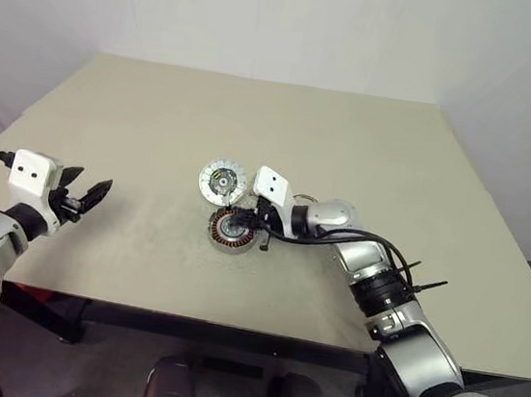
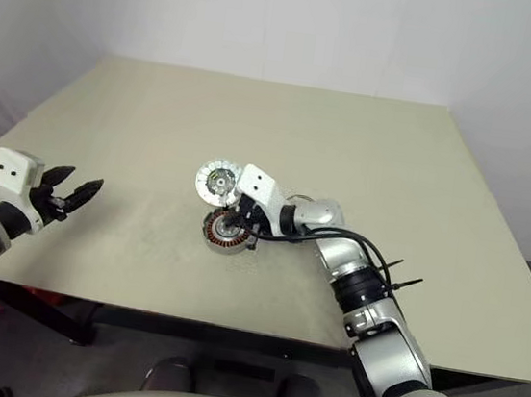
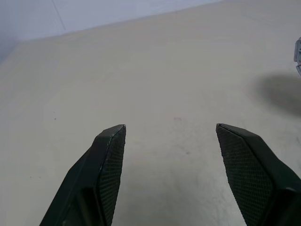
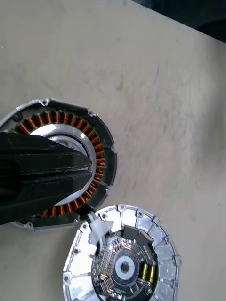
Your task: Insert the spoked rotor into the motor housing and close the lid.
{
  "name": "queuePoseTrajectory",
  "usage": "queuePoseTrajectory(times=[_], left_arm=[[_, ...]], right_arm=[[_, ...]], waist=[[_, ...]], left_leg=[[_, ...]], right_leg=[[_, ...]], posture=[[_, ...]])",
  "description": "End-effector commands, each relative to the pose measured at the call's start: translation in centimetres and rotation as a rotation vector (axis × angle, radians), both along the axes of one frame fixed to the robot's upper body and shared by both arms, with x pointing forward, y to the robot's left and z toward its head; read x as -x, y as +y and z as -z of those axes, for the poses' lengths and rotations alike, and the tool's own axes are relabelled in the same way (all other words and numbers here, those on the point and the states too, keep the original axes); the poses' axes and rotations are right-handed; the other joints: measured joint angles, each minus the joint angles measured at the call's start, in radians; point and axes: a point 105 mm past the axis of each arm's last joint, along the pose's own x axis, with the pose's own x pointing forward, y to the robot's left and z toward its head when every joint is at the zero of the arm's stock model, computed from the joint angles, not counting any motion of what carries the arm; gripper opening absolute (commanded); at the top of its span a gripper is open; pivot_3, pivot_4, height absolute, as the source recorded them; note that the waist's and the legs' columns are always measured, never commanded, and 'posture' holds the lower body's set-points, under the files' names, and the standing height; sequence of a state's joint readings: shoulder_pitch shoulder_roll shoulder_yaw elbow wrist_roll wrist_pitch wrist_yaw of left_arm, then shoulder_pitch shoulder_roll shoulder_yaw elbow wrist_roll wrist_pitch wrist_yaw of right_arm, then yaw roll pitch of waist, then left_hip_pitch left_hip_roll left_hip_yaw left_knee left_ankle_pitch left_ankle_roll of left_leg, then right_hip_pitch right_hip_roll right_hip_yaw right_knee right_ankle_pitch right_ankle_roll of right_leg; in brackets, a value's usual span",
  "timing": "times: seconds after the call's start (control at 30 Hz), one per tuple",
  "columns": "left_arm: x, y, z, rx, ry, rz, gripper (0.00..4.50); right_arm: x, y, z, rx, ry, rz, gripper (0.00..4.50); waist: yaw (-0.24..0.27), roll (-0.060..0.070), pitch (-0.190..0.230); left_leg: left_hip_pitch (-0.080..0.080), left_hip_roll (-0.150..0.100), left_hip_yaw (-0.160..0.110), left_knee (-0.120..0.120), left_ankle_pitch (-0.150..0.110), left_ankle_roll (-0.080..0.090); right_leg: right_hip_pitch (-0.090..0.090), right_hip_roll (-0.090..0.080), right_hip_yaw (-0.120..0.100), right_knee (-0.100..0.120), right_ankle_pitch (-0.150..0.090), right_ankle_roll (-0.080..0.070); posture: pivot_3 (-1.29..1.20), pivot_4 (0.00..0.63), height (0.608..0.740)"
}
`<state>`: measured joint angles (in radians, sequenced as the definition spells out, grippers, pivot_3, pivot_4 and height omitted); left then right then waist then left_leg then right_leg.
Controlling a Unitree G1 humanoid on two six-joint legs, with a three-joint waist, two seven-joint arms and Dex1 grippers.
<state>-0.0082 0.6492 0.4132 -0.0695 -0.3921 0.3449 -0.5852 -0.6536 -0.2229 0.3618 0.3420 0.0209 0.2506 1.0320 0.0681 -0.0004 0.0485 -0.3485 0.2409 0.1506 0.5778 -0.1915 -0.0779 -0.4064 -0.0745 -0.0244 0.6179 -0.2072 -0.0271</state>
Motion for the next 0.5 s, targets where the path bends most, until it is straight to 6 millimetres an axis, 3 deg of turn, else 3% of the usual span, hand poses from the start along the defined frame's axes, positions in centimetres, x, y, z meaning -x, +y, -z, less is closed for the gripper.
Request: queuePoseTrajectory(times=[0.03,0.33,0.5], left_arm=[[-0.3,0.0,-1.4,-0.017,-0.053,0.008,3.24],[-0.4,0.1,-1.7,-0.025,-0.058,0.008,3.24],[-0.4,0.0,-1.6,-0.026,-0.057,0.011,3.24]], right_arm=[[-0.6,0.2,-1.0,-0.033,-0.033,0.01,0.01],[-0.8,-0.1,2.1,0.0,0.041,0.06,0.01],[-0.5,-0.2,1.3,-0.024,0.034,0.044,0.01]], waist=[[0.001,0.0,0.0],[0.0,0.0,0.0],[0.0,0.0,0.0]], left_leg=[[0.0,0.0,0.0,0.0,0.0,0.0],[0.0,0.0,0.0,0.0,0.0,0.0],[0.0,0.0,0.0,0.0,0.0,0.0]], right_leg=[[0.0,0.0,0.0,0.0,0.0,0.0],[0.0,0.0,0.0,0.0,0.0,0.0],[0.0,0.0,0.0,0.0,0.0,0.0]], posture=[[0.0,0.0,0.74],[0.0,0.0,0.74],[0.0,0.0,0.74]])
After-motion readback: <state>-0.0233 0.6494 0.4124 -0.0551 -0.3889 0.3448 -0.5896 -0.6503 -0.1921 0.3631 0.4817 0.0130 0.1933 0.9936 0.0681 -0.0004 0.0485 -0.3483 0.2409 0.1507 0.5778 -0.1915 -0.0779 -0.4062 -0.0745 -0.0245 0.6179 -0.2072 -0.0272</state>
